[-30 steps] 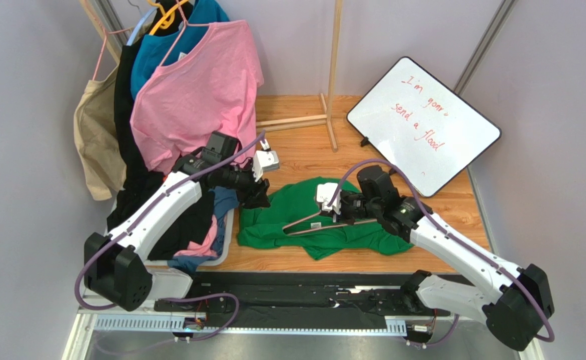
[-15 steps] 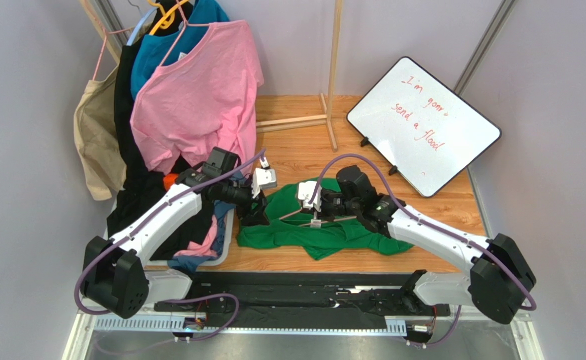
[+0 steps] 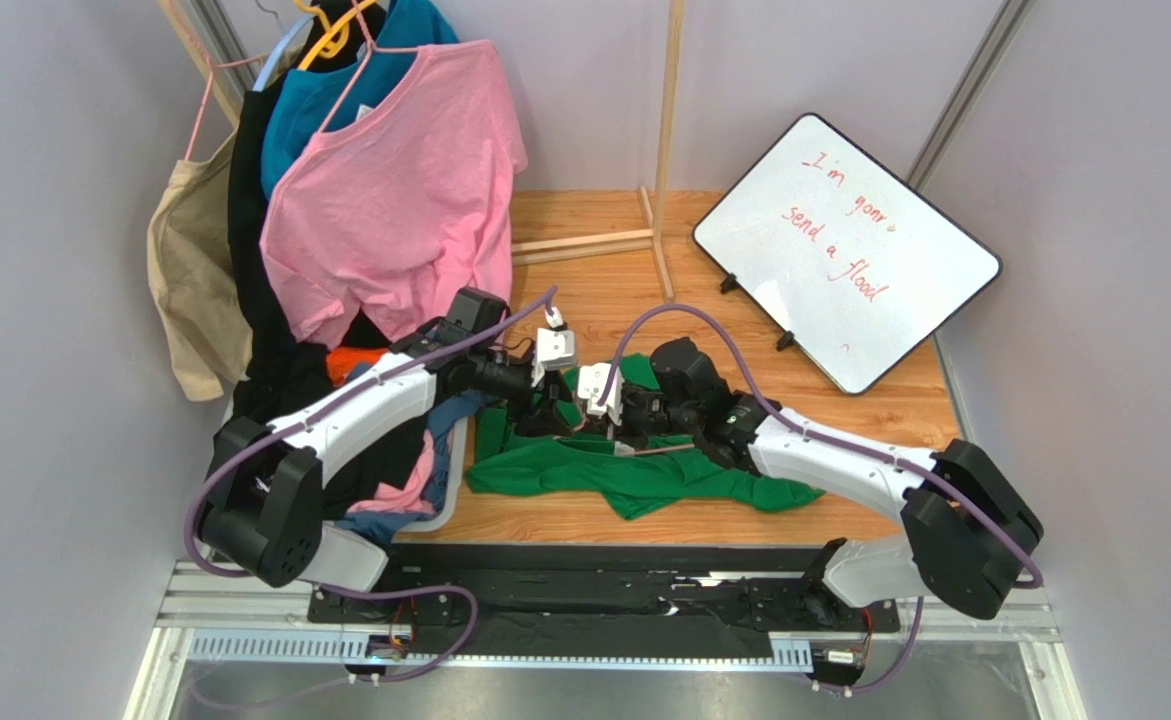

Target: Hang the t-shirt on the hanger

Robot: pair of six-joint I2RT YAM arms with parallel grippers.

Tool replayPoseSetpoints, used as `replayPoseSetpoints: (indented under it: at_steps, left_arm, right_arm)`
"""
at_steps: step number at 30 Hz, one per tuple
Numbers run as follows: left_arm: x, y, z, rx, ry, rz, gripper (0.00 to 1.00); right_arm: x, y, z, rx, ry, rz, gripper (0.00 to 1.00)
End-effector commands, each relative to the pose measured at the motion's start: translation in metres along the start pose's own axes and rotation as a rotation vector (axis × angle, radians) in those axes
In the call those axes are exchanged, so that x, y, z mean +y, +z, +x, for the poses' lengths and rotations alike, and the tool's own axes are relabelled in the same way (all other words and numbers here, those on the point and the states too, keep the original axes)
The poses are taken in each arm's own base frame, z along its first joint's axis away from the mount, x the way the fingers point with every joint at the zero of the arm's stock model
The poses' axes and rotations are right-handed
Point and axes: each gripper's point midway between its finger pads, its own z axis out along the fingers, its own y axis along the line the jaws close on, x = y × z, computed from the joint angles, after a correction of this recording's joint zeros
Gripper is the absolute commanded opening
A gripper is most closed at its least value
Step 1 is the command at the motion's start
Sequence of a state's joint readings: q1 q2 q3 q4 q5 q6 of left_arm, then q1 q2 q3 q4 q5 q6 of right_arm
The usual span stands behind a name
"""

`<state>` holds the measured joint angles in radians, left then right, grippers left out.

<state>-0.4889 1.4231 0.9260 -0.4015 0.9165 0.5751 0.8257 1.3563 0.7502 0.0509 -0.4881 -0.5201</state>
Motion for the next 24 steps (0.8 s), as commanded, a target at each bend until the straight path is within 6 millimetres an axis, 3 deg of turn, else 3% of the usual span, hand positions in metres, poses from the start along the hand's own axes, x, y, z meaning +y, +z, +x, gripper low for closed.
replayPoseSetpoints:
  at_steps: [1,8,9,12,15,17,18,19,21,22,24]
  left_arm:
    - [-0.001,0.005,-0.030,-0.090,0.117,0.053,0.61]
    - [-0.015,0.018,-0.014,-0.046,0.115,0.094,0.49]
    - [-0.013,0.018,-0.013,-0.041,0.113,0.083,0.38]
    - [-0.011,0.019,-0.012,-0.033,0.088,0.078,0.19]
    - [-0.007,0.020,-0.015,-0.019,0.069,0.079,0.03]
    - [-0.007,0.020,-0.011,0.000,0.046,0.087,0.00]
    - [-0.005,0.020,-0.013,0.006,0.046,0.080,0.00]
    - [-0.005,0.019,-0.012,0.014,0.039,0.080,0.00]
    - [-0.004,0.017,-0.009,0.045,0.022,0.068,0.00]
    - [-0.006,0.015,-0.006,0.060,0.009,0.066,0.00]
    - [-0.004,0.012,-0.003,0.084,0.005,0.043,0.00]
  right_arm:
    - [-0.005,0.005,-0.017,-0.063,-0.012,0.020,0.00]
    - [-0.008,0.003,-0.019,-0.061,-0.002,0.036,0.00]
    - [-0.008,0.002,-0.020,-0.060,-0.002,0.039,0.00]
    - [-0.009,-0.002,-0.022,-0.050,-0.007,0.043,0.00]
    - [-0.009,-0.009,-0.019,-0.021,-0.010,0.055,0.00]
    - [-0.007,-0.013,-0.017,-0.007,-0.020,0.056,0.02]
    - [-0.008,-0.016,-0.019,-0.011,-0.028,0.067,0.06]
    - [-0.005,-0.018,-0.014,0.010,-0.020,0.058,0.26]
    - [-0.003,-0.023,-0.010,0.041,-0.011,0.057,0.48]
    - [-0.002,-0.029,-0.011,0.048,-0.010,0.064,0.64]
    - [0.000,-0.037,-0.009,0.059,0.001,0.079,0.78]
